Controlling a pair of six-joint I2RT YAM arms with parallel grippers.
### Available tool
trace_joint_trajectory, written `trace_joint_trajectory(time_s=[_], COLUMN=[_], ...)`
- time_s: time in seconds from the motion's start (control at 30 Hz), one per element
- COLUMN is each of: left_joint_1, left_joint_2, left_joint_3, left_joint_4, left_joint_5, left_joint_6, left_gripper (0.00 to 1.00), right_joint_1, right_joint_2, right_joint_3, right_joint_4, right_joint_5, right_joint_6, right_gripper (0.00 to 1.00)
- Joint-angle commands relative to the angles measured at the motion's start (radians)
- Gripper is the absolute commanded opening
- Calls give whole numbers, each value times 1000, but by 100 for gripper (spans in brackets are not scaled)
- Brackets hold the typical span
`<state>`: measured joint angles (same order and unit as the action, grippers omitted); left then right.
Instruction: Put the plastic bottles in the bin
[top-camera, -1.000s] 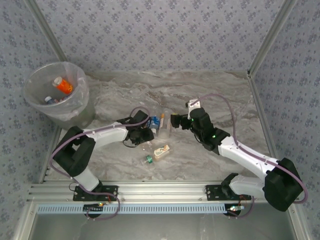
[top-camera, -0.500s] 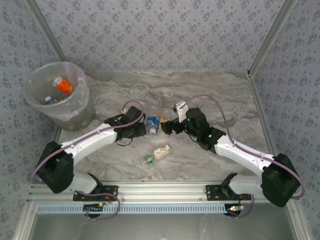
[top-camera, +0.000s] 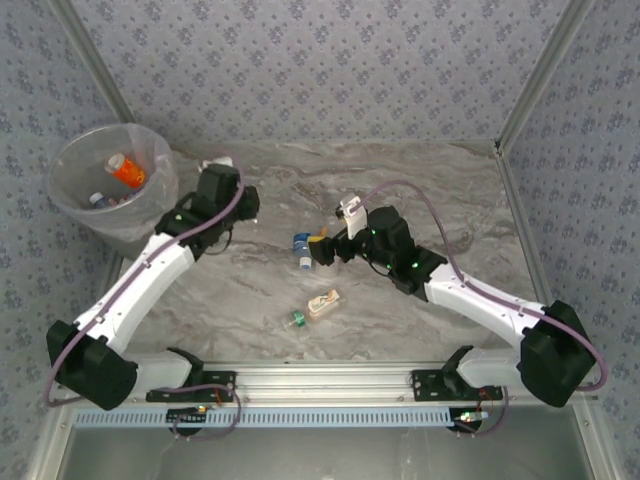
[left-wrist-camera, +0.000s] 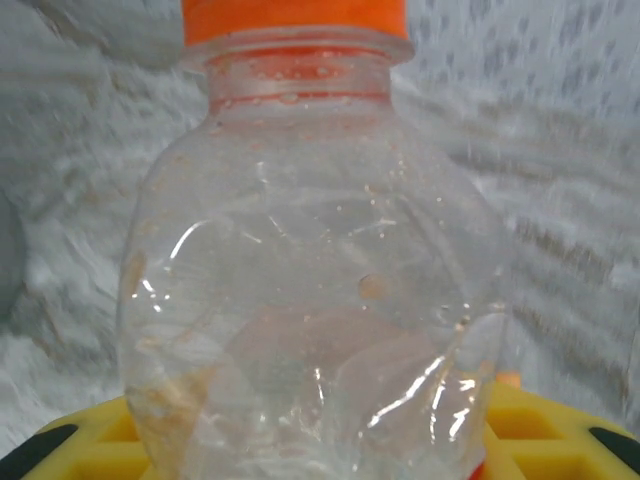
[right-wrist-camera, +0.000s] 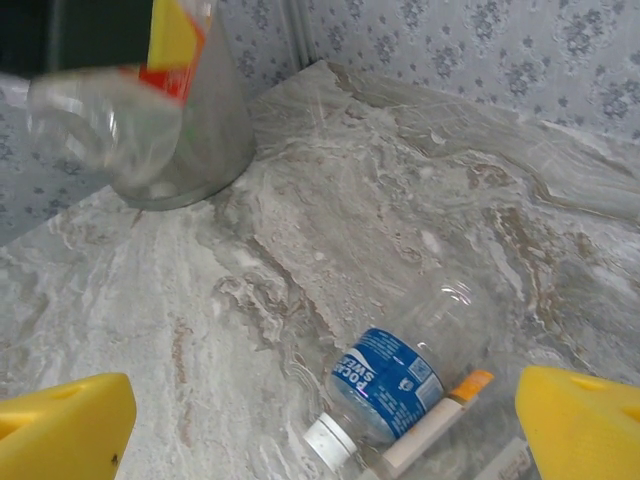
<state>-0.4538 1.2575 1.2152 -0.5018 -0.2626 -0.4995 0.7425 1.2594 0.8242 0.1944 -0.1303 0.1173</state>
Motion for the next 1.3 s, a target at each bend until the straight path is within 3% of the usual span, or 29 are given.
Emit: trace_joint_trajectory(time_s=[0.0,0.17,0.4,0.53,0.7,0.87,1.03,1.1,1.27], left_joint_1=[65,159,289,391,522,649,723,731,734], left_joint_2=[-24,-25,-25,-21,-2,61,148,168,190], left_joint_3=[111,200,284,296,302,324,361,363,392], left_joint_4=[57,68,59,35,10,-21,-83,-87,-106], left_joint_5=[27,22,-76,-81,-6,153,272,280,339], left_joint_6=[77,140,236,222,176,117,60,58,51], left_gripper=[33,34,35,35,36,37,40,45,77], right_joint_1=[9,17,24,26,29,31,31,32,31], right_joint_2=[9,11,9,6,-9,-26,-34,-36,-45], right_joint_3=[45,49,47,49,43,33,35,33,26], right_joint_4=[37,37,25,17,-1,-7,-22,-25,-41], right_joint_5=[-34,-30,-11,-4,13,24,29,33,47], right_joint_6=[-20,-21,-24,-26,-32,-36,-44,-48,-50], right_gripper=[100,100,100,100,100,100,100,100,100])
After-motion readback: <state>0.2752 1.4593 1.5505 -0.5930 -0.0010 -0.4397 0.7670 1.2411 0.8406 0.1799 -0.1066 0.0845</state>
